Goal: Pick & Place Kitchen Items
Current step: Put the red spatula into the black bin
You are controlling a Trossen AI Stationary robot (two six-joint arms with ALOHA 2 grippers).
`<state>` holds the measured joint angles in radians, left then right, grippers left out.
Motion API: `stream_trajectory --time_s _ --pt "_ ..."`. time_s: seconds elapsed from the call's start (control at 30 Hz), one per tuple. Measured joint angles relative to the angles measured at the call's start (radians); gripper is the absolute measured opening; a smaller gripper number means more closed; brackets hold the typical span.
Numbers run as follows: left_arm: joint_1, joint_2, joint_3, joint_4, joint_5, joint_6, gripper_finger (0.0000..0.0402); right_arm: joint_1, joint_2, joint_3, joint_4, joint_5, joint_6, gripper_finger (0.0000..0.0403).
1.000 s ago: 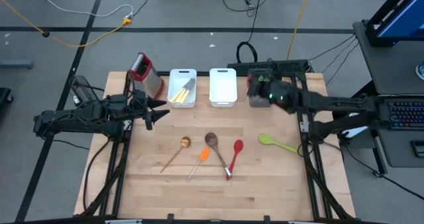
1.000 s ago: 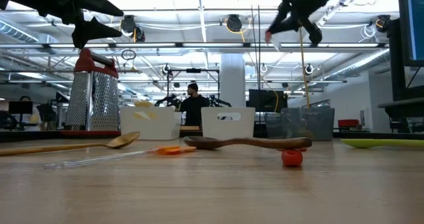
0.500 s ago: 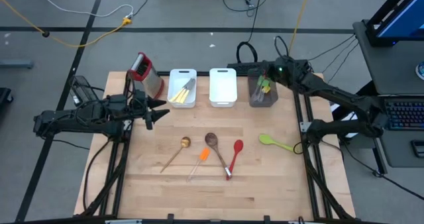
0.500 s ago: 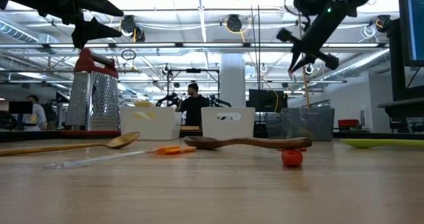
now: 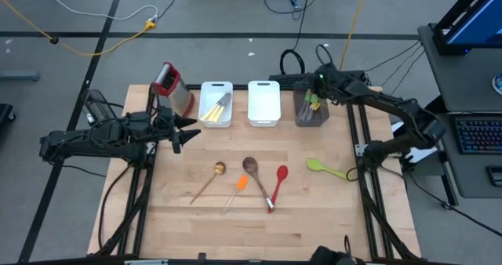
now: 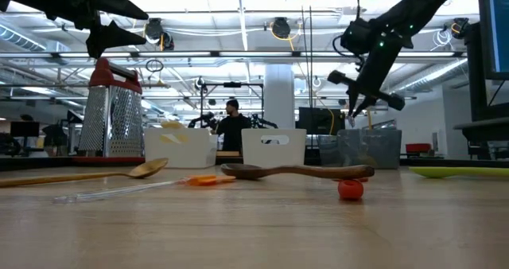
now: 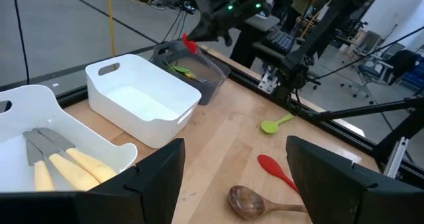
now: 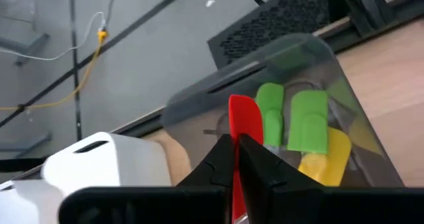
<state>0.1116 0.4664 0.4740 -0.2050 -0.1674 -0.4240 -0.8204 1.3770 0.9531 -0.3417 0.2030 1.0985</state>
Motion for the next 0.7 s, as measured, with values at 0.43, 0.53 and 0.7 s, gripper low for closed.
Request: stream_trajectory --time_s 0.43,0.53,0.7 --pt "0.000 0.000 0.000 0.000 0.000 0.001 0.0269 -0.011 0.061 0.000 0.033 0.004 0.016 0.0004" --pt "0.000 0.000 0.000 0.000 0.000 0.001 0.0269 -0.019 0.062 0.000 0.030 0.004 0.016 0.0007" --pt "0.000 0.000 0.000 -0.001 0.000 0.001 0.0269 -0.024 0.062 0.000 0.030 0.004 0.016 0.0039"
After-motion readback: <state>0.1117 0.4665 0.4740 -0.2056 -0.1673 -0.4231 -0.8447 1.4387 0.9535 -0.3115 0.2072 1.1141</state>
